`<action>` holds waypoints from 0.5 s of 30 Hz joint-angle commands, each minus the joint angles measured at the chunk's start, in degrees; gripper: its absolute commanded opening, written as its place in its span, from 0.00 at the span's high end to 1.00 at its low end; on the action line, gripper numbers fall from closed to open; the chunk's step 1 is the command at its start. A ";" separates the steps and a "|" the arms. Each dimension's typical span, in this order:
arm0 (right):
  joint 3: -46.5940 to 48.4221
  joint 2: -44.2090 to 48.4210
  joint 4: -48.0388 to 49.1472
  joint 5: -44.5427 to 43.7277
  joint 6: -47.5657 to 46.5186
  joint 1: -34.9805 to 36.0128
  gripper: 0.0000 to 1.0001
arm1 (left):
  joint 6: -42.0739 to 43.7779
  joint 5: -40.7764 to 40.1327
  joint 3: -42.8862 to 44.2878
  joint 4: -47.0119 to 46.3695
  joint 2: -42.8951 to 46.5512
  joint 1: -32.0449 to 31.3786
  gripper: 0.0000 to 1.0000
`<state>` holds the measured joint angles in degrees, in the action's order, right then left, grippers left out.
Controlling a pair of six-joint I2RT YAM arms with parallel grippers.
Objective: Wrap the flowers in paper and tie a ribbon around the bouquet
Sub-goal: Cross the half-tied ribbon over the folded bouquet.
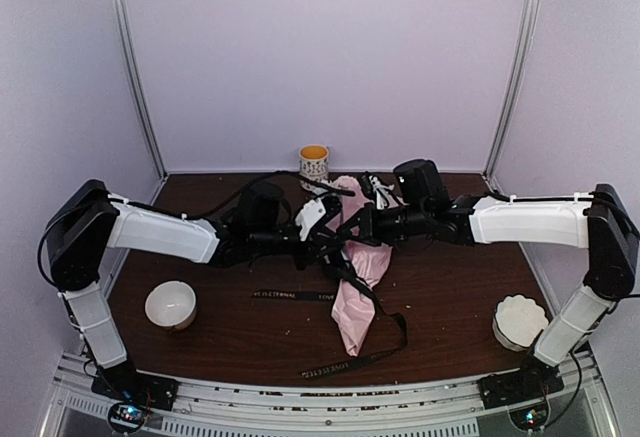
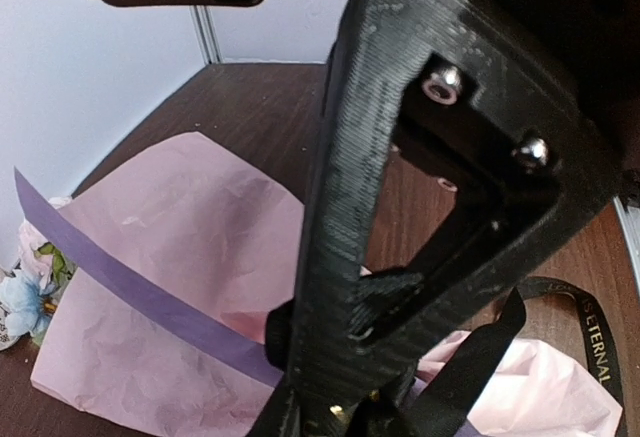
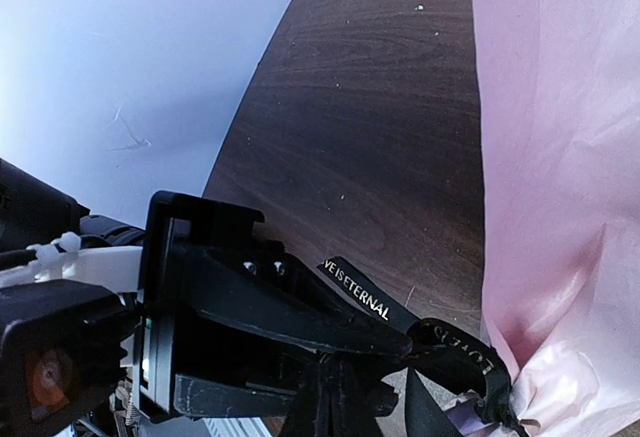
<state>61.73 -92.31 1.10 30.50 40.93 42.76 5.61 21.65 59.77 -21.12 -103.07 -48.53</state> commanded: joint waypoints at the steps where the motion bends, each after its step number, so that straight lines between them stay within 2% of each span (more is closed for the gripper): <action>1: 1.63 -0.12 0.44 -1.31 -0.41 0.50 1.00 | -1.09 2.83 1.01 -3.71 -1.21 0.00 0.81; 4: 1.75 -0.21 0.47 -1.40 -0.67 0.55 1.00 | -0.87 3.15 1.29 -3.31 -1.52 0.02 0.99; 8: 1.86 0.20 -0.62 -1.28 -1.66 0.49 1.00 | -0.71 2.90 0.84 -2.35 -1.46 0.06 1.00; 9: 1.87 0.66 -1.12 -1.69 -2.28 0.44 0.97 | -0.62 2.95 0.54 -2.34 -1.35 0.08 1.00; 13: 2.53 2.53 -5.63 -4.18 -6.22 -0.11 0.72 | -0.66 2.68 -0.19 -2.95 -1.22 0.32 1.00; 15: 2.53 3.52 -8.35 -5.36 -8.03 -0.90 0.66 | -1.33 2.62 -0.51 -3.48 -1.10 0.64 1.00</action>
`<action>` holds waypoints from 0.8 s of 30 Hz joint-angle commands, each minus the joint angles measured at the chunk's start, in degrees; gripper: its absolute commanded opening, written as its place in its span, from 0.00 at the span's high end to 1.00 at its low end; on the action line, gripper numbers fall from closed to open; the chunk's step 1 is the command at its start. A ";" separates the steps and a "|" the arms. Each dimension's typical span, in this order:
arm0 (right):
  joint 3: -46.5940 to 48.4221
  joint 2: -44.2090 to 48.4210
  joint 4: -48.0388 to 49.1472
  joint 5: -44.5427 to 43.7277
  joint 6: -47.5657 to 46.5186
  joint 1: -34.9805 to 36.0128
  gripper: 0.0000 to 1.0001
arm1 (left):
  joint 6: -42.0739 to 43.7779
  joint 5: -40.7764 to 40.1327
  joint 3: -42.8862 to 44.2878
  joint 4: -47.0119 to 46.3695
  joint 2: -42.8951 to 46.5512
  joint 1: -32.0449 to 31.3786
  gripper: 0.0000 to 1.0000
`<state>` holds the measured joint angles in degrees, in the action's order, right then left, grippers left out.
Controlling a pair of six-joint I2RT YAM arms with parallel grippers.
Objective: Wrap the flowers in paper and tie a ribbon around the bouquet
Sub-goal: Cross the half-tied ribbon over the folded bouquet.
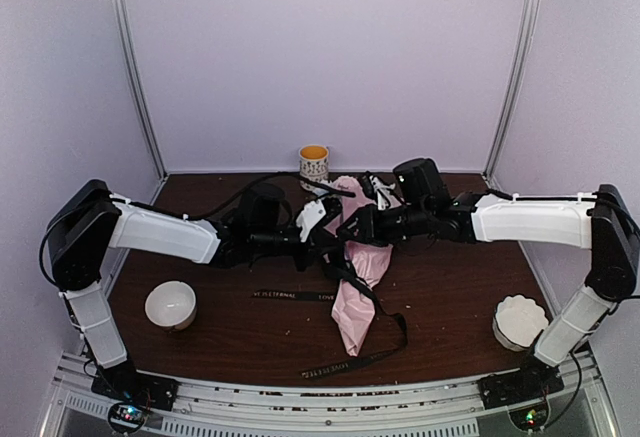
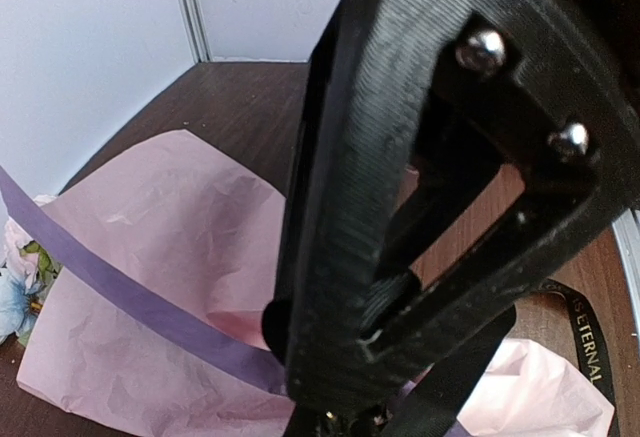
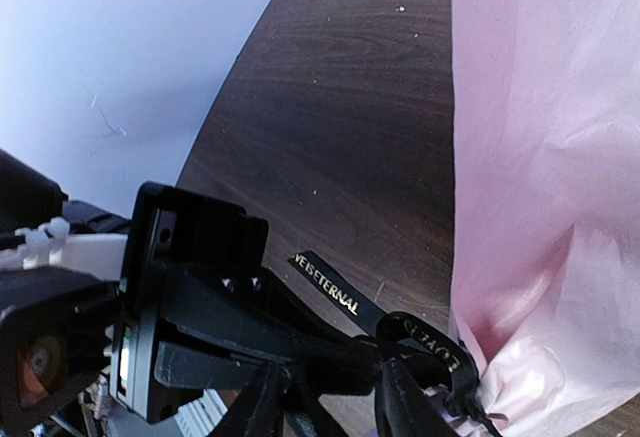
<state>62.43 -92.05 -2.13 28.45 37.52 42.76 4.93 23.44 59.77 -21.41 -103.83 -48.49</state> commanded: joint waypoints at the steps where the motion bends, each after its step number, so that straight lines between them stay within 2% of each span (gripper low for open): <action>1: 1.39 3.88 -5.87 -4.22 -5.42 -1.34 0.64 | -0.87 0.96 -0.71 -3.39 -0.17 0.73 1.00; 3: 0.51 4.21 -7.80 -7.26 -7.28 -1.98 0.63 | -1.06 1.03 -1.03 -3.78 -0.14 1.00 1.00; 6: 1.75 1.19 -13.36 -10.69 -11.29 -2.13 0.76 | -1.21 1.05 -1.19 -3.91 -0.10 1.11 1.00; 8: 2.40 -1.53 -13.75 -7.39 -12.68 -1.95 0.79 | -1.53 1.33 -1.31 -4.11 -0.07 1.12 1.00; 10: 2.46 -3.49 -12.13 -3.87 -13.37 -1.35 0.78 | -1.76 1.74 -1.66 -4.56 -0.13 1.11 1.00; 17: 4.30 -7.73 -12.00 -4.75 -15.45 -0.05 0.69 | -2.12 1.66 -1.69 -4.61 -0.14 1.16 1.00; 21: 4.87 -9.79 -11.83 -3.23 -15.54 0.01 0.69 | -2.05 1.37 -1.76 -4.52 -0.21 1.25 1.00; 23: 4.91 -10.25 -11.86 -3.26 -15.48 0.04 0.74 | -2.07 1.33 -1.67 -4.36 -0.15 1.25 1.00; 24: 4.97 -10.40 -11.98 -3.57 -15.43 0.06 0.82 | -2.11 1.34 -1.72 -4.34 -0.08 1.32 1.00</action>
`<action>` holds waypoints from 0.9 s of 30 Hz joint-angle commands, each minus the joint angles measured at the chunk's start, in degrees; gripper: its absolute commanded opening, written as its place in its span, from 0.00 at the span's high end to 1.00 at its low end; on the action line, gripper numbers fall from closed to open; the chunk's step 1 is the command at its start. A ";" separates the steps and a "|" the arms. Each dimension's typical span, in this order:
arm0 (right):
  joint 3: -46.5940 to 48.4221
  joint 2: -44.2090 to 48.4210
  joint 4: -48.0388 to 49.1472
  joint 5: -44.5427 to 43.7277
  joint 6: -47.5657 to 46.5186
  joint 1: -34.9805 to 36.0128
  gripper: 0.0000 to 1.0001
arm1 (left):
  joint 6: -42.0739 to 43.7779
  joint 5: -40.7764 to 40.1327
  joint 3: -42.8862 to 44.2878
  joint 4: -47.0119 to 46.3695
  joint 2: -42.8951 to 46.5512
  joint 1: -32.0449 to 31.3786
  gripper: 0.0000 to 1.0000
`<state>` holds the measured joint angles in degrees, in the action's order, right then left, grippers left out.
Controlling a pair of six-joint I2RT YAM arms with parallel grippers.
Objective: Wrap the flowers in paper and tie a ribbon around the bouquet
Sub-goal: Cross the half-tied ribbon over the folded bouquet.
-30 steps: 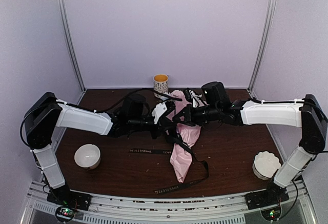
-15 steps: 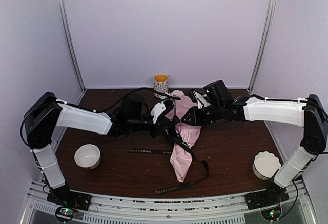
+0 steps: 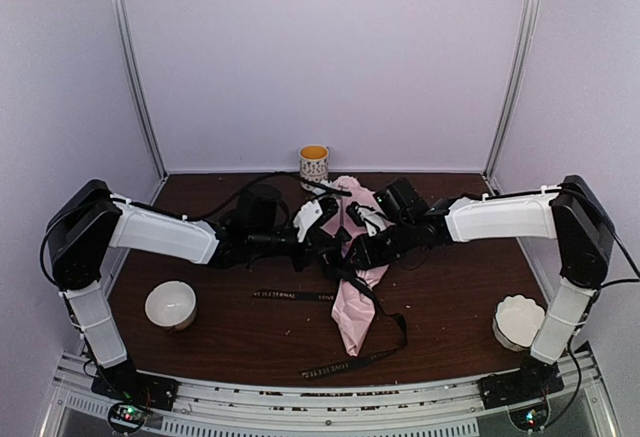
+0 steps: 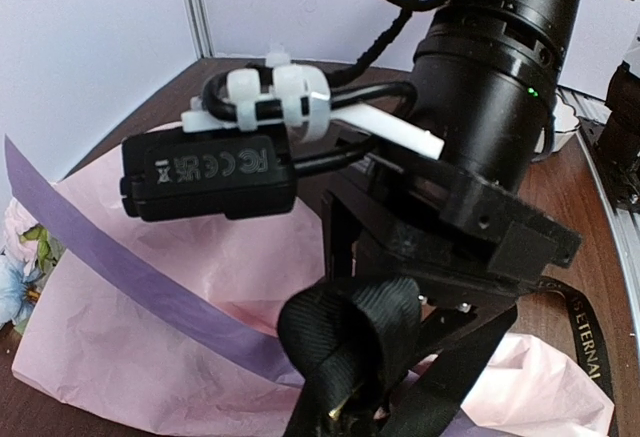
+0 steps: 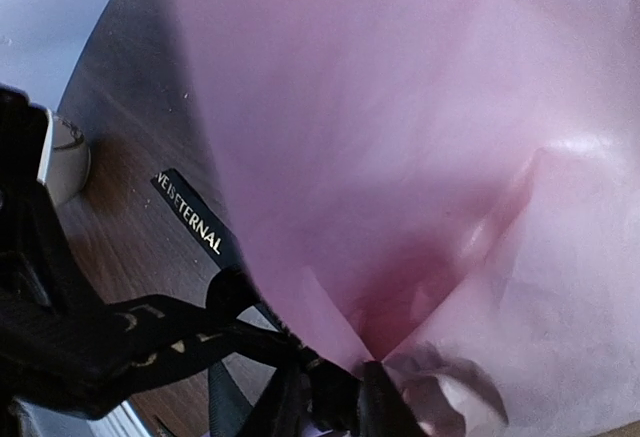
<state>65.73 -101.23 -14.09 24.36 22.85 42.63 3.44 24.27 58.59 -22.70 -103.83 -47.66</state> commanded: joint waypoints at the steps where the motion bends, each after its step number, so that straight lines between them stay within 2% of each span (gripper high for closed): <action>1: 1.64 -1.20 -0.26 -0.17 -0.79 0.20 0.87 | -0.64 0.50 -0.50 -3.05 -0.01 0.55 1.00; 4: 1.62 -0.76 -1.30 -1.67 -1.02 0.18 1.00 | -0.92 0.63 -0.78 -3.19 0.24 0.86 1.00; 16: -4.46 9.10 2.80 -7.02 2.03 -0.15 1.00 | -1.98 2.87 -4.09 -2.13 2.38 2.28 1.00; 23: -8.92 11.57 7.41 -5.77 4.43 -0.88 1.00 | -4.49 3.82 -3.65 -0.69 1.27 4.05 1.00; 27: -9.38 10.96 8.28 -4.19 4.65 -0.89 1.00 | -9.12 4.45 -3.51 -0.21 -0.77 6.42 0.72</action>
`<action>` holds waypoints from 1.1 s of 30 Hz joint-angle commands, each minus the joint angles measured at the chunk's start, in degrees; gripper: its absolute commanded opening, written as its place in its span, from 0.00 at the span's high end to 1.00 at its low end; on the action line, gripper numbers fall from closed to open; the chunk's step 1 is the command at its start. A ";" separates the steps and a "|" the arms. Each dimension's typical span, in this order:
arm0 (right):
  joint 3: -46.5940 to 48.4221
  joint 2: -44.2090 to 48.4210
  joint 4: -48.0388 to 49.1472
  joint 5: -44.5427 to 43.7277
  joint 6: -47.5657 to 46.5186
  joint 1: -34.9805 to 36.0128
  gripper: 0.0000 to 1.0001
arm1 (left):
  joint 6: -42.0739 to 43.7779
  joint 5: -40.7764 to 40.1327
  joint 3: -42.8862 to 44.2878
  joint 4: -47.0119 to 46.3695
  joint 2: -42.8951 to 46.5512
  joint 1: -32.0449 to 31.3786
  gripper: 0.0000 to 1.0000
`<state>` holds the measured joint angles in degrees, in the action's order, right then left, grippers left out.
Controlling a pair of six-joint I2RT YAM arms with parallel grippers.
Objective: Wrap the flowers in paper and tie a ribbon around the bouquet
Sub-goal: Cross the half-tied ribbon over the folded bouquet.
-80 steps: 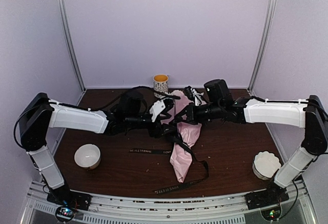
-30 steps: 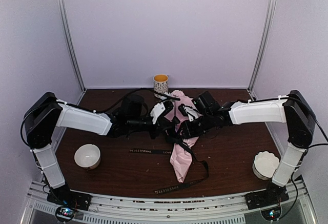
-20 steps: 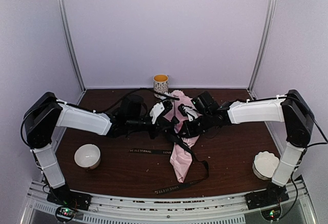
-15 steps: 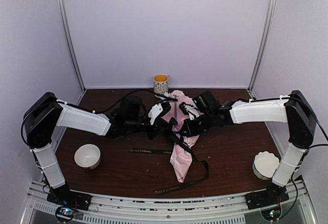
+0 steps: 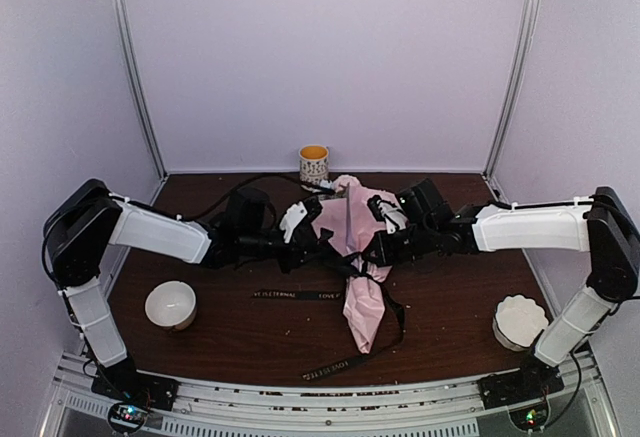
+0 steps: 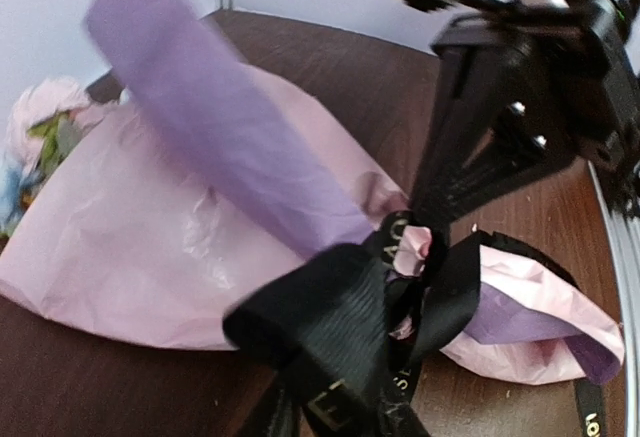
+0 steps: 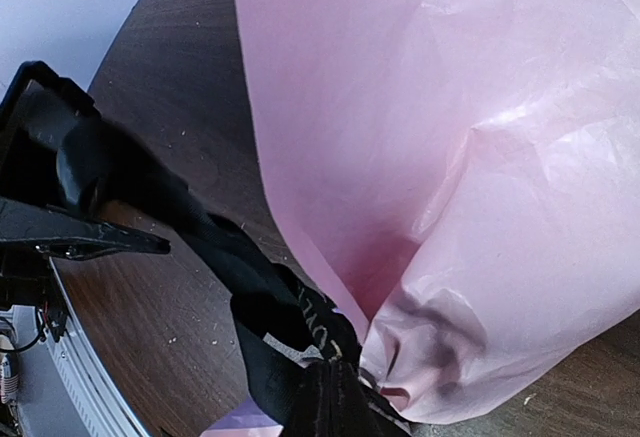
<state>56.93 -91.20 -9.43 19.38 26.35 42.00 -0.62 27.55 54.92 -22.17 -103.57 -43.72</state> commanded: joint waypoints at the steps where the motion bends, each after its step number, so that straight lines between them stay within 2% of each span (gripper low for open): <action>1: -0.61 0.86 3.71 1.02 1.16 -0.25 1.00 | -6.28 0.44 -0.25 -0.98 -1.15 3.19 0.65; 3: -0.74 0.97 3.54 1.10 1.08 -0.24 1.00 | -9.57 -1.94 -2.63 -3.18 -0.21 5.09 0.50; 6: -1.10 1.45 3.75 1.10 1.01 -0.24 1.00 | -12.43 -3.50 -7.24 -11.04 2.10 7.63 0.37; 8: -1.15 1.41 3.78 1.19 0.84 -0.25 1.00 | -13.15 -2.91 -8.57 -12.95 3.24 8.64 0.29; 11: -0.77 1.28 3.61 1.79 0.70 -0.25 1.00 | -12.10 -0.24 -8.62 -12.69 4.32 8.93 0.05; 12: -0.83 1.36 3.78 1.95 0.76 -0.25 1.00 | -11.97 -0.04 -9.74 -15.11 5.24 8.91 0.03; 14: -0.83 1.41 3.81 2.08 0.65 -0.25 1.00 | -11.41 0.35 -14.50 -25.13 7.96 8.44 0.02; 16: -0.72 1.23 3.86 2.41 0.56 -0.32 1.00 | -5.11 0.27 -16.63 -26.95 10.89 6.99 0.02; 18: -0.40 0.93 3.65 2.78 0.39 -0.34 1.00 | 6.80 -0.17 -12.74 -18.24 12.38 4.63 0.02; 20: -0.21 0.82 3.35 2.84 0.25 -0.34 1.00 | 14.44 1.25 -7.57 -8.15 12.28 2.71 0.02; 23: -0.58 0.93 3.79 2.99 0.17 -0.34 1.00 | 23.27 9.23 0.63 5.00 8.99 2.50 0.02; 26: -0.39 0.55 4.63 3.80 0.59 -0.34 1.00 | 29.53 10.84 9.70 18.90 2.42 2.06 0.02; 30: 0.42 -0.17 5.41 4.85 0.92 -0.34 1.00 | 33.73 9.74 13.21 21.35 -2.42 0.08 0.04; 32: 0.78 -0.42 5.27 5.01 0.79 -0.33 1.00 | 35.30 8.87 14.85 22.65 -4.40 -1.03 0.11; 33: 1.04 -0.53 4.92 5.12 0.54 -0.39 1.00 | 36.05 8.62 16.11 24.02 -5.63 -1.37 0.18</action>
<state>56.62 -91.22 -6.33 23.27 27.20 41.98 27.90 35.29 67.85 -6.92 -105.19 -42.83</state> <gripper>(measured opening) 0.005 0.908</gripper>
